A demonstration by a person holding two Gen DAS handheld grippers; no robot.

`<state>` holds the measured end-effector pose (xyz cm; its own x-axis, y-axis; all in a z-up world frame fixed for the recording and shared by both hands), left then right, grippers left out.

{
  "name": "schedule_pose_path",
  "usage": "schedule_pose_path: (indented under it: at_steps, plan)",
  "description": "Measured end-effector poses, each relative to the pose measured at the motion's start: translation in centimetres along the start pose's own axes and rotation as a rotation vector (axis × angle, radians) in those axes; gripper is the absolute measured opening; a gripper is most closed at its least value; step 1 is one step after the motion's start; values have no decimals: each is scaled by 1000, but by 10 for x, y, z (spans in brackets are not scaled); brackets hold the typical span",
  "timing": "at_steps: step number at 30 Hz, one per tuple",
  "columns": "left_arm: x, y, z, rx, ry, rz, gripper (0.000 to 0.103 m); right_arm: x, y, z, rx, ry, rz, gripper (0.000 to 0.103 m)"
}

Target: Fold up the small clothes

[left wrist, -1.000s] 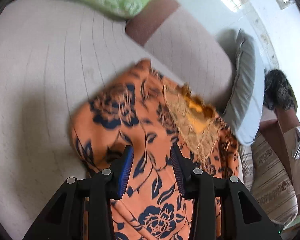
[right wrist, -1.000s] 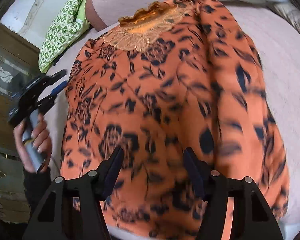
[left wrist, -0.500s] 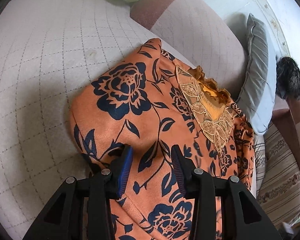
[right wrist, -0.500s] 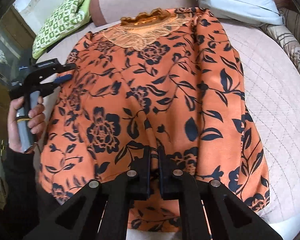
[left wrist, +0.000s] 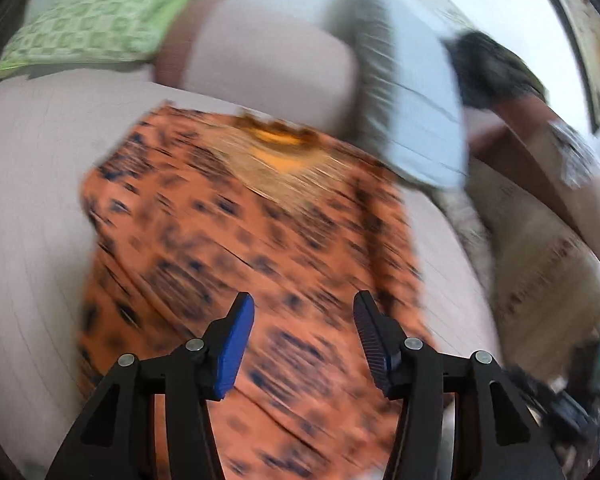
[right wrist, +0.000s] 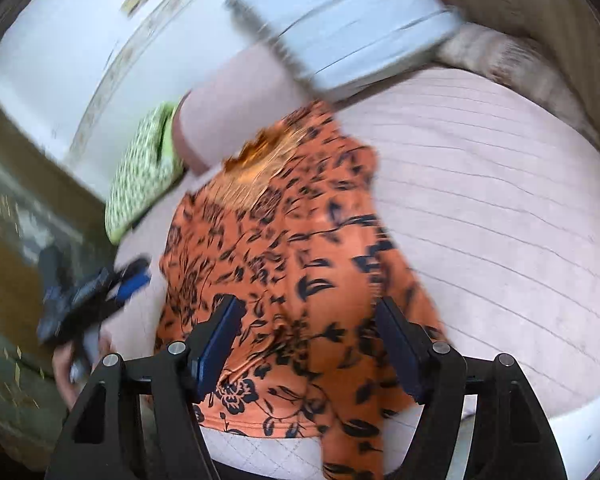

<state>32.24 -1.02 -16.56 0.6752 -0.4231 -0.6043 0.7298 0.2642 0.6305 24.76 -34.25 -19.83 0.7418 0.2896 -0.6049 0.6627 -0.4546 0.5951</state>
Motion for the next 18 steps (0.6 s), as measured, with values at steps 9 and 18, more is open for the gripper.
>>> schedule_pose_path:
  at_steps: [9,18]
  plan:
    - [1,-149,139,215,-114,-312,55,-39,1,42,110,-6,100,72]
    - [38,-200,184,390,55,-434,54,-61,-12,63,158,15,111,72]
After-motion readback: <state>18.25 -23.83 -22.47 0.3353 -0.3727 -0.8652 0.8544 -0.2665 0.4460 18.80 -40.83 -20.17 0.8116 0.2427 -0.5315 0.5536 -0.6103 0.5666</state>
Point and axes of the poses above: each gripper's, at about its wrist camera, not at the fingertips, and x roughly the way its jaws point, z to its right, y to its top, the point moved 7 cm from there along x, roughly the way its jaws point, and after that the axes turned 11 degrees about z, right-handed, at the moved point
